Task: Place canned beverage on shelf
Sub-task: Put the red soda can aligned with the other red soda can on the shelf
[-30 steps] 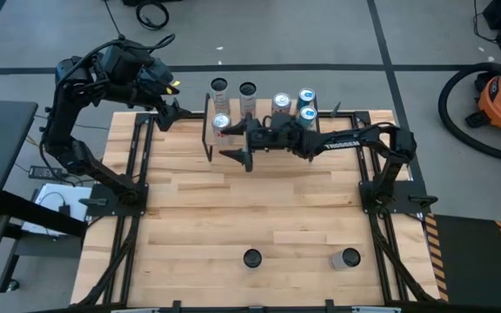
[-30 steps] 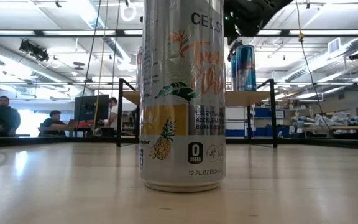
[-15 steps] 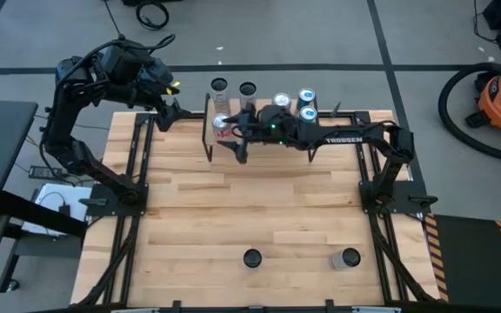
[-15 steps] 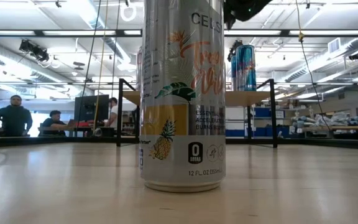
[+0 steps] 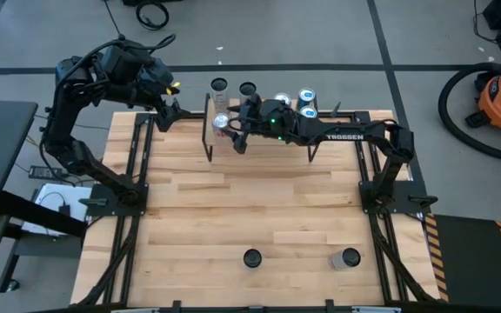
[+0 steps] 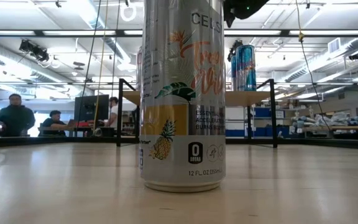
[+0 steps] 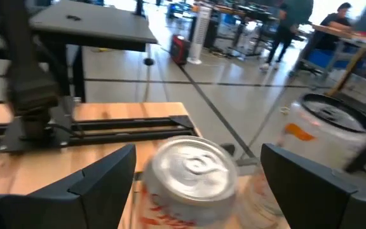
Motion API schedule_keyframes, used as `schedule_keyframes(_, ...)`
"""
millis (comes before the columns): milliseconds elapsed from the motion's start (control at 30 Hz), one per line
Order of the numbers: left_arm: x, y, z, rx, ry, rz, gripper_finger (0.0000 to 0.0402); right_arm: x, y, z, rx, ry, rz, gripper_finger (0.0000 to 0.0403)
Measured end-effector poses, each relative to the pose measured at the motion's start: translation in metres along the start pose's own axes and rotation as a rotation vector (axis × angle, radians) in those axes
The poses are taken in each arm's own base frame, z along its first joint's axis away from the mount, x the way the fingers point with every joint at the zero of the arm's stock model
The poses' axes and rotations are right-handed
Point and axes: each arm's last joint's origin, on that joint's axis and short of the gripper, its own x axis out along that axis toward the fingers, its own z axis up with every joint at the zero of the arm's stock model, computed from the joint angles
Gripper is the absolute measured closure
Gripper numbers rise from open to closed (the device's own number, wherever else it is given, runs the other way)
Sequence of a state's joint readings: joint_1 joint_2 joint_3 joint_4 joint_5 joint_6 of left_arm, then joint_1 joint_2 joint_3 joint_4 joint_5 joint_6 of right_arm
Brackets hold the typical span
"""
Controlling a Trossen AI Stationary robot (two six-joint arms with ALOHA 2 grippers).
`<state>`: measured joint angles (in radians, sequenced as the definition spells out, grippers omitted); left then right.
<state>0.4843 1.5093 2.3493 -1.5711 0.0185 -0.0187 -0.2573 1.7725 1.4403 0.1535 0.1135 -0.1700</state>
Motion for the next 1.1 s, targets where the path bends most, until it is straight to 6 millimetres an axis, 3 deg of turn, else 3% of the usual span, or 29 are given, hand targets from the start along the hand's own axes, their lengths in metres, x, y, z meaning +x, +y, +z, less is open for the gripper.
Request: schedule_keyframes(1100, 0.0, 0.0, 0.0, 0.007, 0.0, 0.0, 0.0008, 0.016, 0.001, -0.02, 0.067, 0.046, 0.005, 0.0063)
